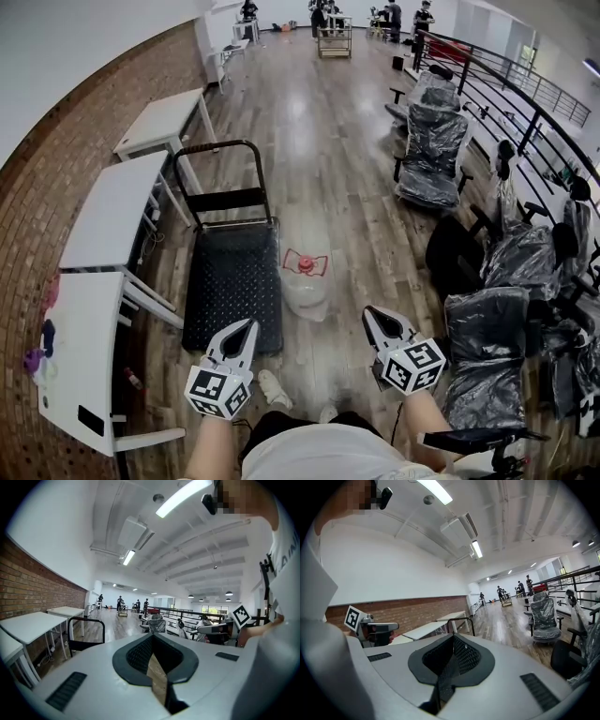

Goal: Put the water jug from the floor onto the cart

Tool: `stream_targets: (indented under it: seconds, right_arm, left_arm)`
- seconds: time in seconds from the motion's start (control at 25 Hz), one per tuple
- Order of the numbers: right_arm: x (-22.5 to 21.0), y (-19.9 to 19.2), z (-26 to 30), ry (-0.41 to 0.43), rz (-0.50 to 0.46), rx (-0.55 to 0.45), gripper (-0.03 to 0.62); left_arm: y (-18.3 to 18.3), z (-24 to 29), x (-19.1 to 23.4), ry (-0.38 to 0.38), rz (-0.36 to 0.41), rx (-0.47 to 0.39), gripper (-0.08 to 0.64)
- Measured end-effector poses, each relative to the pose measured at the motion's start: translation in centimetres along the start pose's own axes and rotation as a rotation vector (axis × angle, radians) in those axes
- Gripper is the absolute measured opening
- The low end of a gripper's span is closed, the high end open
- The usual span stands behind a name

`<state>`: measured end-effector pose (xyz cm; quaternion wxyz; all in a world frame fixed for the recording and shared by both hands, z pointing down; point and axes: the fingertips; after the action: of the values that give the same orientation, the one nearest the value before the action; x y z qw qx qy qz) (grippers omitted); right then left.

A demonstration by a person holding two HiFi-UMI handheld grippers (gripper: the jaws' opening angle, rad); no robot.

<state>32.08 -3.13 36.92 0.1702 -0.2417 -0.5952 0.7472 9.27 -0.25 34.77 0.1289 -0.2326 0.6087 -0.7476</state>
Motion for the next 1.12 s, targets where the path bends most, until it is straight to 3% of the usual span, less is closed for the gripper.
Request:
stream_targets:
  seconds: [0.36, 0.8, 1.12]
  right_arm:
    - [-0.3, 1.9, 7.6, -0.045, -0.052, 0.035, 0.003]
    - [4.3, 4.2, 21.5, 0.003, -0.103, 0.050, 0.003]
    - [3.7, 4.0, 28.2, 0.077, -0.105, 0.079, 0.003]
  left_arm:
    - [1.1, 5.1, 7.1, -0.050, -0.041, -0.018, 0.000]
    - [2.5, 6.5, 22.4, 0.038, -0.051, -0.011, 0.000]
    - [2.1, 7.2, 26.8, 0.130, -0.083, 0.009, 0.000]
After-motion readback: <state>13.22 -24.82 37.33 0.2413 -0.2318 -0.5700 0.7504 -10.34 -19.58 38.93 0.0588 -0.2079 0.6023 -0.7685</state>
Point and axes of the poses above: the fingertips, and each gripper's own axes: z forward along the fingers, x to its left, y out of its top, and after that the axes turned 4 degrees about -z, right-handed
